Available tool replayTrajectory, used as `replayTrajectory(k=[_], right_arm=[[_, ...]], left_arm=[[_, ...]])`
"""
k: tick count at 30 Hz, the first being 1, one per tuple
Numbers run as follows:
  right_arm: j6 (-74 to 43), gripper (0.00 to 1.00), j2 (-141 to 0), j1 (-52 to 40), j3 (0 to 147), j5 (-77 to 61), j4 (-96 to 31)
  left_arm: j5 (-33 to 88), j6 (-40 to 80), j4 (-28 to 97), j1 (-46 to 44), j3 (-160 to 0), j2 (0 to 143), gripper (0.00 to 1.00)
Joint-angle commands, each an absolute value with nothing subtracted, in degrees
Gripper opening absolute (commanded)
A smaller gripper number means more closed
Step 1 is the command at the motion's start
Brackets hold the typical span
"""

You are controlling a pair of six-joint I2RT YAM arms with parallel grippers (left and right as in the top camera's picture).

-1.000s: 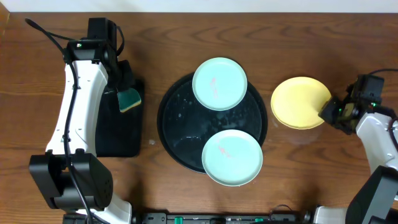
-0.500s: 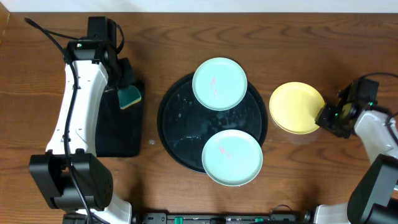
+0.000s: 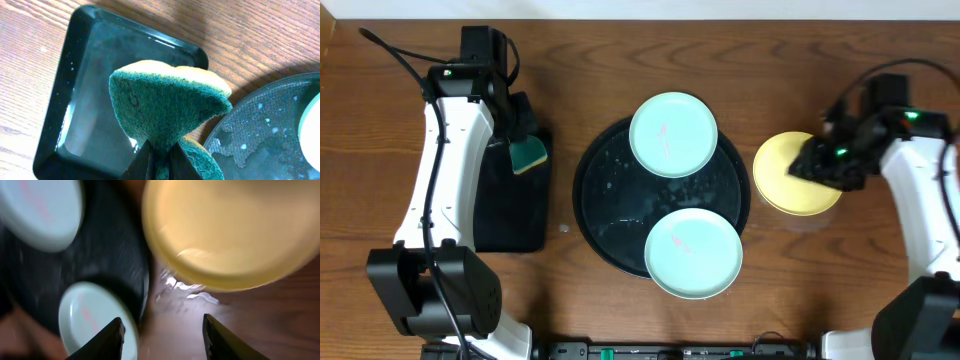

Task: Clean dirty plates on tray and stack at the side
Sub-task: 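Move the right gripper to grip the lower pale green plate rim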

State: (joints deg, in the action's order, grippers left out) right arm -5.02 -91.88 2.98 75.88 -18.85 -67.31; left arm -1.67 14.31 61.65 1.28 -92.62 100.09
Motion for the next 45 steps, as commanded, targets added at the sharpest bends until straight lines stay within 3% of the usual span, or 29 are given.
replayTrajectory(k=[1, 7, 16, 23, 30, 37, 45], right_arm=[[3.6, 0.5, -92.16, -3.18, 73.47, -20.18, -68.07], [7.16, 0.57, -92.51, -11.9, 66.72, -18.92, -63.09], [9.56, 0.51, -99.77, -16.62, 63.94, -20.95, -57.1], [9.23, 0.34, -105.14, -17.67, 63.96, -21.26, -55.27], [6.24, 0.03, -104.99, -17.72, 64.45, -21.52, -54.39], [1.67, 0.01, -104.51, -20.6, 70.15, -21.69, -54.59], [-14.72, 0.01, -104.62, -29.67, 71.92, -11.7, -46.7]], left_arm=[[-1.87, 13.54, 61.82, 1.23, -93.89, 99.55, 0.07], [-1.85, 13.56, 61.84, 1.23, -93.89, 99.55, 0.07], [-1.85, 13.56, 61.82, 1.19, -93.89, 99.55, 0.07], [-1.87, 13.54, 61.84, 1.19, -93.89, 99.55, 0.07], [-1.87, 13.54, 61.84, 1.19, -93.89, 99.55, 0.08], [-1.85, 13.56, 61.87, 1.19, -93.89, 99.55, 0.07], [-1.87, 13.56, 61.87, 1.19, -93.89, 99.55, 0.07]])
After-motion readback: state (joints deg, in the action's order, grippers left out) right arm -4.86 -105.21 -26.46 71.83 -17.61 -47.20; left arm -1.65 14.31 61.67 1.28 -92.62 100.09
